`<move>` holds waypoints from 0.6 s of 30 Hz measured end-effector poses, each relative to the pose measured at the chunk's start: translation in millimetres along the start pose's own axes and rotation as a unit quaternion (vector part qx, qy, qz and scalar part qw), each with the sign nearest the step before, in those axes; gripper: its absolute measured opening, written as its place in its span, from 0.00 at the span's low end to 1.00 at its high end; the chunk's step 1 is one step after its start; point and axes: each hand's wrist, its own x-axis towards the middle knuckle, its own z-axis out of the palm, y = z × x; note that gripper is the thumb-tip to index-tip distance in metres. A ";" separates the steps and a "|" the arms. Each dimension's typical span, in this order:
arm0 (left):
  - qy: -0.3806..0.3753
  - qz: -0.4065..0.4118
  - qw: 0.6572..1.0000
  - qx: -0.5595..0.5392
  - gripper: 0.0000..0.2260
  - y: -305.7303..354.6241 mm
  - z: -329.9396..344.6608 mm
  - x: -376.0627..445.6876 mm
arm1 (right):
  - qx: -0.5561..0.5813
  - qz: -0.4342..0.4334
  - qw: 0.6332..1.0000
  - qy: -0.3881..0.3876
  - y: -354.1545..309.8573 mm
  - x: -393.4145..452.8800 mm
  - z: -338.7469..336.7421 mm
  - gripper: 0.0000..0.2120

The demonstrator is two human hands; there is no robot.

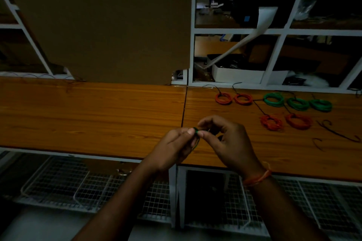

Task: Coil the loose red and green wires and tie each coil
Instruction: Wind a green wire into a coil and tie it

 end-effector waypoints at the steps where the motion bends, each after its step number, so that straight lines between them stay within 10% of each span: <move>1: -0.017 -0.015 1.000 -0.020 0.15 -0.2 -2.1 -0.2 | -0.002 0.001 1.000 0.003 2.5 0.0 -0.6 0.08; 11: -0.077 -0.067 0.932 -0.347 0.18 -2.1 0.1 0.1 | 0.191 0.135 0.970 -0.073 6.4 -4.4 11.8 0.16; 18: 0.001 -0.110 0.915 -0.387 0.19 -2.9 7.8 -1.3 | 0.322 0.235 0.915 -0.062 -5.2 -12.4 22.1 0.18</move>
